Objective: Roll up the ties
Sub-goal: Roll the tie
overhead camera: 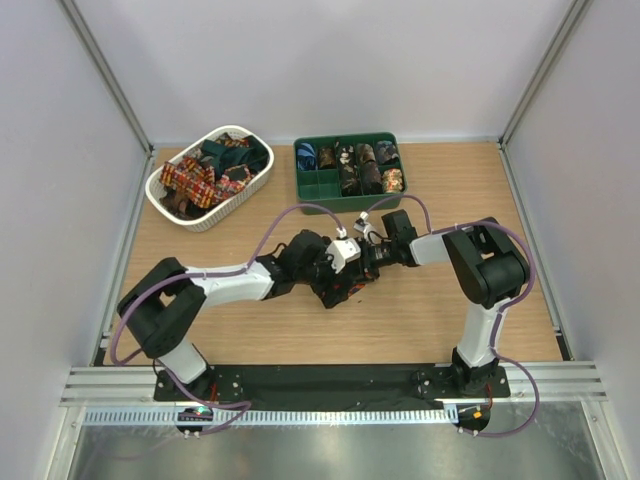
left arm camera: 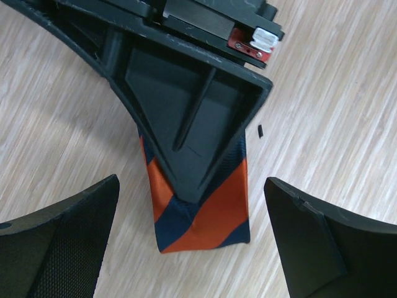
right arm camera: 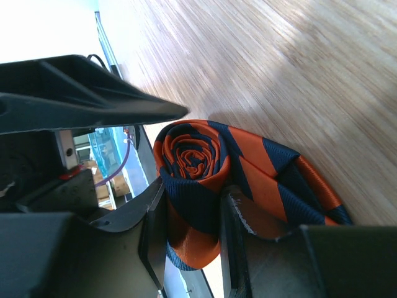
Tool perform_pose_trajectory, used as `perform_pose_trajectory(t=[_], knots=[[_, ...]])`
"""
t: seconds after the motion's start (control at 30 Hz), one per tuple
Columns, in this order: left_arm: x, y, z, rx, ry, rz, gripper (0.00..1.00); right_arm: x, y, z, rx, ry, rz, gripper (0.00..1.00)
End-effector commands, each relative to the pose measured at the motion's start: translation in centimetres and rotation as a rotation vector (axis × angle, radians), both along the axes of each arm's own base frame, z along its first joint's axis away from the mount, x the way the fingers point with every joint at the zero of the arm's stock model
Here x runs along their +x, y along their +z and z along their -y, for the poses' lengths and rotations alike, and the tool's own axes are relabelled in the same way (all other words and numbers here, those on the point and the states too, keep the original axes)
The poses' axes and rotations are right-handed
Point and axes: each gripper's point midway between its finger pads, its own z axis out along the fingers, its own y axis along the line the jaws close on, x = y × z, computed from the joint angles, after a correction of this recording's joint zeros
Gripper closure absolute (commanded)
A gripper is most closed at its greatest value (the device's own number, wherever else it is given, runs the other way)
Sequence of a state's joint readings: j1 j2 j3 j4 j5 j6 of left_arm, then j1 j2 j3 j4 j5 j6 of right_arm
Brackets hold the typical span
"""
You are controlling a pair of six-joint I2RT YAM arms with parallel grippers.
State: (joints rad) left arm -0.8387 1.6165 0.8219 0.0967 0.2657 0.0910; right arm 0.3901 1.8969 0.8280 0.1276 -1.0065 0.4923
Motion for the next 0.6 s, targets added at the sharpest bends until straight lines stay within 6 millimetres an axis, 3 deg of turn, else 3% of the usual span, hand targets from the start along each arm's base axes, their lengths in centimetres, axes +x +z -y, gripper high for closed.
perform_pose_trajectory(t=[0.0,0.17,0.27,0.43,0.57], knots=[[0.8,0.7,1.3,-0.013,-0.020,0.013,0.00,0.6,-2.3,0.6,-0.091,-0.031,0.030,0.99],[1.8,-0.8,1.8,0.027,0.019,0.001,0.03,0.5,-2.8,0.8,-0.107,-0.028,0.030,0.99],[1.8,-1.3,2.2,0.032,0.011,-0.019,0.14,0.5,-2.8,0.8,-0.111,-0.029,0.029,0.99],[1.4,-2.6,2.0,0.067,0.030,-0.043,0.21,0.8,-2.6,0.8,-0.115,-0.032,0.038,0.98],[1.3,-3.5,1.6,0.090,0.048,-0.064,0.39,1.0,-2.5,1.0,-0.129,-0.036,0.053,0.94]])
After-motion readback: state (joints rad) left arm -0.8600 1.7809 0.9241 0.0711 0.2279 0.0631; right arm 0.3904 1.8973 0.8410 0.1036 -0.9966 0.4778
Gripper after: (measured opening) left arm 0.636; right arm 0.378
